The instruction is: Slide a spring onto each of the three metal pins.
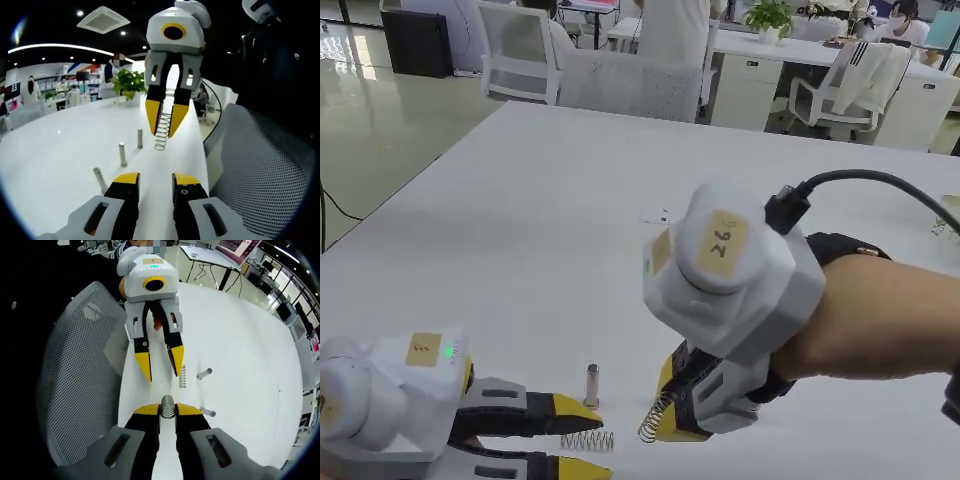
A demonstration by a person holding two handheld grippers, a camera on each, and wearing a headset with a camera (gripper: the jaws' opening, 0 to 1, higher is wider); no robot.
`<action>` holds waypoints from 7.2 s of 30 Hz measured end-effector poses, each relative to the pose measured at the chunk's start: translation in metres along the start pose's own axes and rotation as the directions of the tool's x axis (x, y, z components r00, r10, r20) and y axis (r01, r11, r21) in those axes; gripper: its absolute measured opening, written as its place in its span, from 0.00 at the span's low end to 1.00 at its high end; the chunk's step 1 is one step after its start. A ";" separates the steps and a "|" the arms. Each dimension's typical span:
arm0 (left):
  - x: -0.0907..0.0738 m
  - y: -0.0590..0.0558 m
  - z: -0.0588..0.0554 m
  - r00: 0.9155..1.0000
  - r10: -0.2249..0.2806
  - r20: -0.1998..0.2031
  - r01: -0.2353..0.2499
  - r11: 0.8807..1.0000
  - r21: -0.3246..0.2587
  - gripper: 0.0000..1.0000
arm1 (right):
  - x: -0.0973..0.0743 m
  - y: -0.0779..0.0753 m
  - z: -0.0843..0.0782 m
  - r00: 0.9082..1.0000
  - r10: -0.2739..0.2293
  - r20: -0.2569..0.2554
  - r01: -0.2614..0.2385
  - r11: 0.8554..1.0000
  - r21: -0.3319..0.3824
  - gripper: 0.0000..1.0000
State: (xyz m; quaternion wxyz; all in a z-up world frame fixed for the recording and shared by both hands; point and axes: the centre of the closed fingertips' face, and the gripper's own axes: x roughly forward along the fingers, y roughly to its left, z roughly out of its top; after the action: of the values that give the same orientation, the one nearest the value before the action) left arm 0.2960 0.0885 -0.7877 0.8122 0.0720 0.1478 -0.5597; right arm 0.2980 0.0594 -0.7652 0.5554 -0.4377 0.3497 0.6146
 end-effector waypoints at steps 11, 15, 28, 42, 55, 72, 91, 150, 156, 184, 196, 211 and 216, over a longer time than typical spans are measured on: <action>-0.014 0.009 -0.008 0.997 0.071 0.010 -0.070 0.996 -0.046 0.26 | -0.001 -0.003 -0.007 1.000 -0.005 -0.011 0.005 1.000 0.012 0.08; -0.017 0.011 -0.009 0.995 0.097 0.014 -0.096 0.993 -0.063 0.29 | -0.001 -0.006 -0.010 1.000 -0.009 -0.012 0.009 1.000 0.016 0.08; -0.026 0.021 -0.012 0.984 0.175 0.026 -0.172 0.980 -0.104 0.40 | -0.007 -0.021 -0.022 0.999 -0.036 -0.027 0.037 0.999 0.034 0.08; -0.027 0.026 -0.009 0.976 0.212 0.040 -0.206 0.972 -0.113 0.47 | -0.012 -0.045 -0.033 0.995 -0.085 -0.056 0.088 0.995 0.042 0.08; -0.024 0.026 -0.011 0.976 0.217 0.032 -0.212 0.970 -0.116 0.53 | -0.003 -0.071 -0.041 0.988 -0.116 -0.102 0.119 0.992 0.030 0.08; -0.024 0.025 -0.012 0.976 0.215 0.030 -0.210 0.970 -0.122 0.55 | 0.013 -0.082 -0.042 0.990 -0.089 -0.113 0.094 0.995 0.044 0.08; -0.026 0.026 -0.016 0.975 0.220 0.030 -0.214 0.968 -0.128 0.54 | 0.030 -0.084 -0.047 0.989 -0.055 -0.137 0.064 0.996 0.060 0.08; -0.024 0.024 -0.019 0.978 0.207 0.013 -0.205 0.972 -0.115 0.52 | 0.062 -0.076 -0.070 0.989 -0.025 -0.143 0.043 0.992 0.122 0.13; -0.024 0.024 -0.018 0.979 0.206 0.014 -0.203 0.973 -0.112 0.52 | 0.053 -0.080 -0.065 0.990 -0.049 -0.131 0.065 0.990 0.122 0.14; -0.023 0.024 -0.018 0.978 0.206 0.016 -0.203 0.974 -0.105 0.52 | 0.054 -0.059 -0.016 0.995 -0.044 -0.089 0.045 0.999 0.006 0.14; -0.024 0.024 -0.020 0.979 0.203 0.013 -0.200 0.974 -0.104 0.51 | 0.078 -0.039 -0.001 0.995 0.018 -0.093 -0.021 0.999 -0.029 0.13; -0.024 0.023 -0.023 0.981 0.195 0.004 -0.193 0.975 -0.105 0.51 | 0.105 -0.036 -0.003 0.994 0.041 -0.099 -0.042 0.999 -0.013 0.11; -0.024 0.024 -0.024 0.981 0.192 0.001 -0.191 0.976 -0.107 0.51 | 0.110 -0.035 -0.004 0.994 0.041 -0.102 -0.043 0.999 -0.011 0.11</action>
State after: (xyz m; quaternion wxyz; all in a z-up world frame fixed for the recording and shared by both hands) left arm 0.3062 0.1253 -0.8041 0.8659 0.0395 0.1650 -0.4706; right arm 0.3332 0.1019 -0.8662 0.5210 -0.4645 0.3827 0.6053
